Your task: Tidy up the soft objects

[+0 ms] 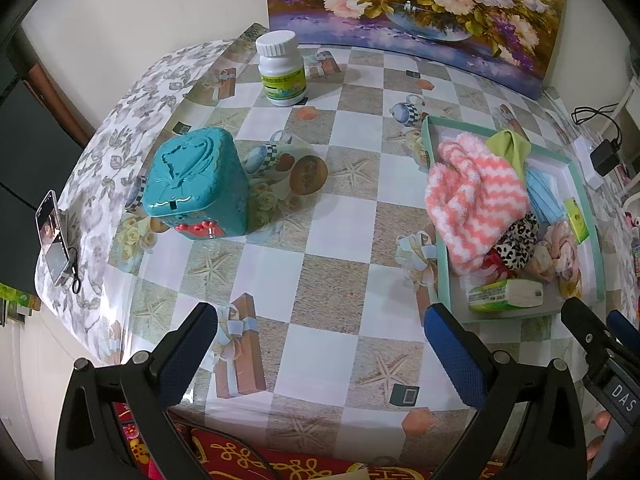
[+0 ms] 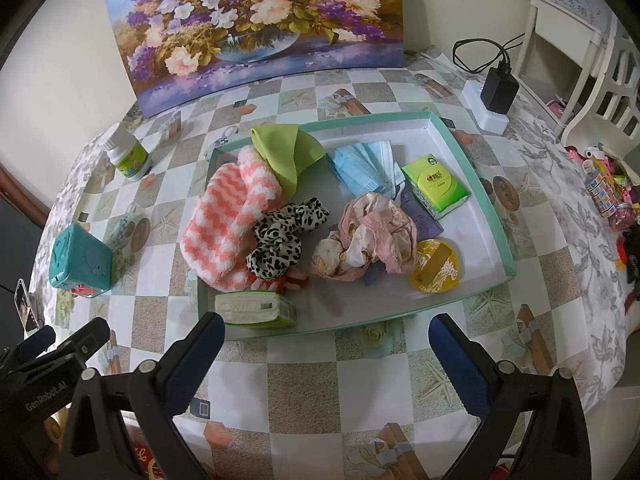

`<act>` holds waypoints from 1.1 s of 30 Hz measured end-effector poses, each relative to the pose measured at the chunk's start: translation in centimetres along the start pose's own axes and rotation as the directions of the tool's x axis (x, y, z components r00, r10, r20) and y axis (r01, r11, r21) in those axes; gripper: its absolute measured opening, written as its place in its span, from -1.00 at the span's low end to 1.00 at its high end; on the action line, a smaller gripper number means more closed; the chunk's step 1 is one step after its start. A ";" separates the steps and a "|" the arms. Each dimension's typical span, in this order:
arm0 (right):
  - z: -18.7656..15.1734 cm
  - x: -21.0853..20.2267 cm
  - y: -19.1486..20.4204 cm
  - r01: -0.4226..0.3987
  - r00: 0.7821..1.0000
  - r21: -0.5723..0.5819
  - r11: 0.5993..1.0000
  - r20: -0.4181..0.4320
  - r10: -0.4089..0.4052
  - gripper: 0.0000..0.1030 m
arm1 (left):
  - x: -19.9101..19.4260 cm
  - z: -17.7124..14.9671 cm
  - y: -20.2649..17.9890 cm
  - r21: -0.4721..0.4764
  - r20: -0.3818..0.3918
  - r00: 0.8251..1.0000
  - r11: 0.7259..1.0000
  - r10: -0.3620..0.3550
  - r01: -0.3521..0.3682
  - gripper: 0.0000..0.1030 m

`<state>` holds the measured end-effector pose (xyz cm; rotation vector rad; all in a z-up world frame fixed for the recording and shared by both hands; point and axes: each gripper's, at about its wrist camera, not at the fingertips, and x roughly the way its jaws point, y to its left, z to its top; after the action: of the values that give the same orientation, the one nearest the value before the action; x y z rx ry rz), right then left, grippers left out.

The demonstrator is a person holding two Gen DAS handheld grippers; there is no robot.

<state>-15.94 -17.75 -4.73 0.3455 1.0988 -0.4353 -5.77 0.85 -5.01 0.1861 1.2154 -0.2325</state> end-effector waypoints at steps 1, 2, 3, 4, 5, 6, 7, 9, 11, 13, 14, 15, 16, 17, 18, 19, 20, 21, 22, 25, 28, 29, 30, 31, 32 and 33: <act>0.0 0.0 0.0 0.000 1.000 0.000 1.000 0.000 0.000 1.00 | 0.0 0.0 0.0 -0.001 0.000 1.000 1.000 -0.001 0.001 0.99; 0.0 0.0 0.0 0.000 1.000 0.000 1.000 0.000 0.000 1.00 | 0.0 0.0 0.0 -0.002 -0.001 1.000 1.000 -0.001 0.001 1.00; 0.1 0.0 0.0 0.000 1.000 0.000 1.000 0.000 0.000 1.00 | 0.0 0.0 0.0 -0.004 -0.001 1.000 1.000 -0.002 0.002 1.00; 0.0 0.0 0.0 0.001 1.000 0.000 1.000 0.000 -0.001 1.00 | 0.0 0.0 0.0 -0.005 -0.002 1.000 1.000 -0.003 0.003 1.00; 0.1 0.0 0.0 0.000 1.000 0.001 1.000 0.000 0.000 1.00 | 0.0 0.0 0.0 -0.006 -0.002 1.000 1.000 -0.003 0.003 1.00; 0.0 0.1 0.0 0.000 1.000 -0.001 1.000 -0.001 0.000 1.00 | 0.0 0.0 0.0 -0.007 -0.002 1.000 1.000 -0.004 0.004 1.00; 0.0 0.1 0.0 0.000 1.000 -0.001 1.000 -0.003 0.000 1.00 | 0.0 0.0 0.0 -0.007 -0.002 1.000 1.000 -0.004 0.004 1.00; -0.1 0.3 0.0 0.000 1.000 -0.005 1.000 -0.004 0.000 1.00 | 0.0 0.0 0.1 -0.007 -0.002 1.000 1.000 -0.005 0.005 1.00; -0.1 0.2 0.1 -0.001 1.000 -0.005 1.000 -0.005 0.001 1.00 | 0.0 0.0 0.1 -0.008 -0.002 1.000 1.000 -0.004 0.004 0.99; -0.1 0.2 0.1 0.000 1.000 -0.006 1.000 -0.006 0.000 1.00 | 0.0 0.0 0.1 -0.008 -0.002 1.000 1.000 -0.005 0.005 1.00; -0.1 0.3 0.0 0.000 1.000 -0.008 1.000 -0.006 0.000 1.00 | 0.0 0.0 0.1 -0.008 -0.003 1.000 1.000 -0.006 0.006 0.99; -0.1 0.3 0.0 0.000 1.000 -0.010 1.000 -0.007 0.000 1.00 | 0.0 0.0 0.1 -0.009 -0.003 1.000 1.000 -0.006 0.006 1.00; -0.2 0.3 0.0 0.000 1.000 -0.010 1.000 -0.008 0.000 1.00 | 0.1 0.0 0.1 -0.010 -0.003 1.000 1.000 -0.006 0.006 1.00; -0.1 0.3 0.0 0.000 1.000 -0.009 1.000 -0.007 0.000 1.00 | 0.1 0.0 0.0 -0.010 -0.004 1.000 1.000 -0.006 0.006 1.00; 0.0 0.2 0.1 0.000 1.000 -0.009 1.000 -0.007 0.000 1.00 | 0.0 0.0 0.1 -0.010 -0.003 1.000 1.000 -0.006 0.006 1.00; -0.1 0.3 0.1 0.000 1.000 -0.009 1.000 -0.008 0.000 1.00 | 0.0 0.0 0.1 -0.010 -0.003 1.000 1.000 -0.007 0.007 1.00; -0.1 0.2 0.1 0.000 1.000 -0.009 1.000 -0.008 0.000 1.00 | 0.0 0.0 0.1 -0.010 -0.003 1.000 1.000 -0.007 0.007 1.00; -0.1 0.3 0.1 0.000 1.000 -0.009 1.000 -0.008 0.000 1.00 | 0.0 0.0 0.1 -0.010 -0.003 1.000 1.000 -0.007 0.007 0.99; -0.1 0.3 0.1 0.000 1.000 -0.009 1.000 -0.008 0.000 1.00 | 0.1 0.0 0.1 -0.010 -0.004 1.000 1.000 -0.007 0.007 0.99; 0.0 0.3 0.1 0.000 1.000 -0.010 1.000 -0.010 0.000 1.00 | 0.1 0.0 0.0 -0.012 -0.004 1.000 1.000 -0.007 0.007 1.00; 0.0 0.3 0.1 0.000 1.000 -0.010 1.000 -0.010 0.000 1.00 | 0.1 0.1 0.0 -0.013 -0.004 1.000 1.000 -0.008 0.008 1.00; 0.0 0.3 0.1 0.000 1.000 -0.010 1.000 -0.009 0.000 1.00 | 0.1 0.1 0.0 -0.013 -0.004 1.000 1.000 -0.008 0.008 1.00; 0.1 0.3 0.1 0.000 1.000 -0.009 1.000 -0.009 0.000 1.00 | 0.1 0.1 0.0 -0.012 -0.004 1.000 1.000 -0.008 0.008 1.00; 0.1 0.3 0.1 0.000 1.000 -0.009 1.000 -0.010 0.000 1.00 | 0.1 0.1 0.0 -0.014 -0.004 1.000 1.000 -0.008 0.008 1.00; 0.1 0.3 0.2 0.000 1.000 -0.009 1.000 -0.010 0.000 1.00 | 0.1 0.0 -0.1 -0.016 -0.005 1.000 1.000 -0.008 0.008 1.00; 0.1 0.3 0.2 0.001 1.000 -0.009 1.000 -0.010 -0.001 1.00 | 0.1 0.0 -0.1 -0.018 -0.005 1.000 1.000 -0.008 0.008 0.99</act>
<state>-15.69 -17.70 -4.92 0.3394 1.1105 -0.4291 -5.75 0.75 -5.13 0.1666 1.2228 -0.2281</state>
